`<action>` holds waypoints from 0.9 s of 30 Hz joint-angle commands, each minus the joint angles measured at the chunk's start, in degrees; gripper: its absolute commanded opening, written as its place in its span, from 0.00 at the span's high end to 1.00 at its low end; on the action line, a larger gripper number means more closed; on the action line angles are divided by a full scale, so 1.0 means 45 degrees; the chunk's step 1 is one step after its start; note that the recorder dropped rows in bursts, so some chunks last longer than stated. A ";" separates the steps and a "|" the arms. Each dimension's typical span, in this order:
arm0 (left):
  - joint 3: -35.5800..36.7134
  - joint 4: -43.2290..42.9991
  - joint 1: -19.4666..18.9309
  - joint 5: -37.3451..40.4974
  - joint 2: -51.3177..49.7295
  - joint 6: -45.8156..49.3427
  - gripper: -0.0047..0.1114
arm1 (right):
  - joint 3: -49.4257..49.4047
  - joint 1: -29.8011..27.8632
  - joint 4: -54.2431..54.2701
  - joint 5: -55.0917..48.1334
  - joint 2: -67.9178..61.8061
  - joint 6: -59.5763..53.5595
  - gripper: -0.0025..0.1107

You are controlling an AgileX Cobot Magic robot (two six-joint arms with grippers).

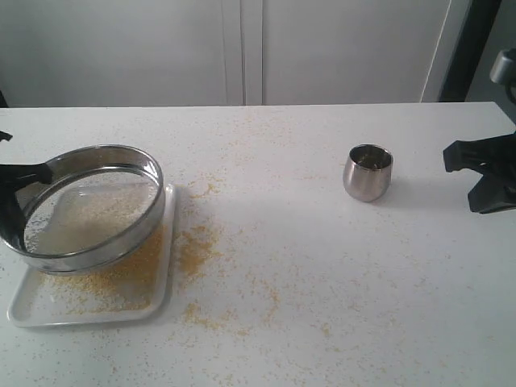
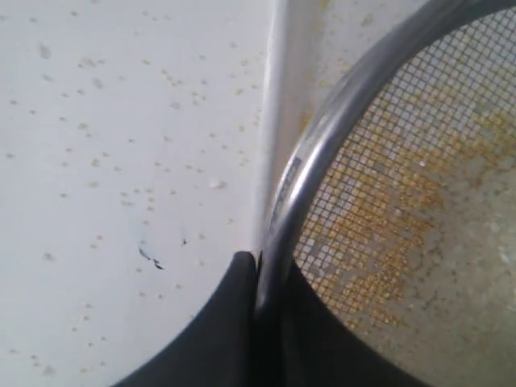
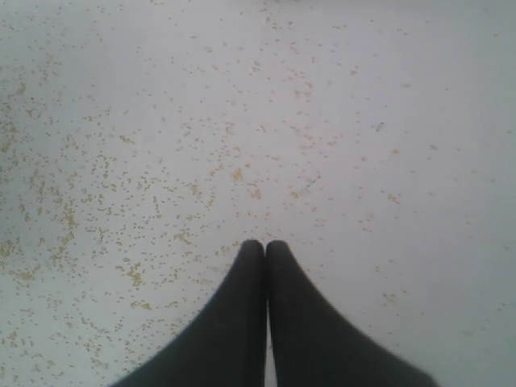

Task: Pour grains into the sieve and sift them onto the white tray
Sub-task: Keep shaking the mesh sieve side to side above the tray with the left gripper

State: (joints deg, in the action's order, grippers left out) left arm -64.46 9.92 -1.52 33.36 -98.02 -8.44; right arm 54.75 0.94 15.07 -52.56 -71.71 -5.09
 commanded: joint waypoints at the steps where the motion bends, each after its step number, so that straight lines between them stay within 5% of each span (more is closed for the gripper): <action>1: -0.0050 0.2662 0.1049 0.0642 0.0238 0.2688 0.96 | 0.0002 -0.0070 -0.0026 0.0088 0.0068 -0.0058 0.98; 3: -0.0050 0.1843 0.1395 0.0329 0.0366 0.2795 0.96 | 0.0002 -0.0070 -0.0026 0.0088 0.0068 -0.0058 0.98; 7: -0.0050 -0.1626 0.0323 -0.0070 0.0343 -0.1536 0.96 | 0.0002 -0.0070 -0.0026 0.0088 0.0068 -0.0058 0.98; 10: -0.0050 -0.1018 -0.0131 0.0299 0.0307 -0.1758 0.96 | 0.0002 -0.0070 -0.0026 0.0088 0.0068 -0.0058 0.98; 15: -0.0050 0.0903 0.1015 0.0382 0.0335 0.1877 0.96 | 0.0002 -0.0070 -0.0026 0.0088 0.0068 -0.0058 0.98; 21: -0.0050 -0.0878 -0.0171 0.0269 0.0215 -0.0960 0.96 | 0.0002 -0.0070 -0.0026 0.0088 0.0068 -0.0058 0.98; 27: -0.0050 -0.0227 0.0070 0.0536 0.0167 -0.0068 0.96 | 0.0002 -0.0070 -0.0026 0.0088 0.0068 -0.0058 0.98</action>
State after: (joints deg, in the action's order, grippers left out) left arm -64.46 5.50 -2.42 34.36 -97.81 -10.23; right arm 54.75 0.94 15.07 -52.56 -71.71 -5.09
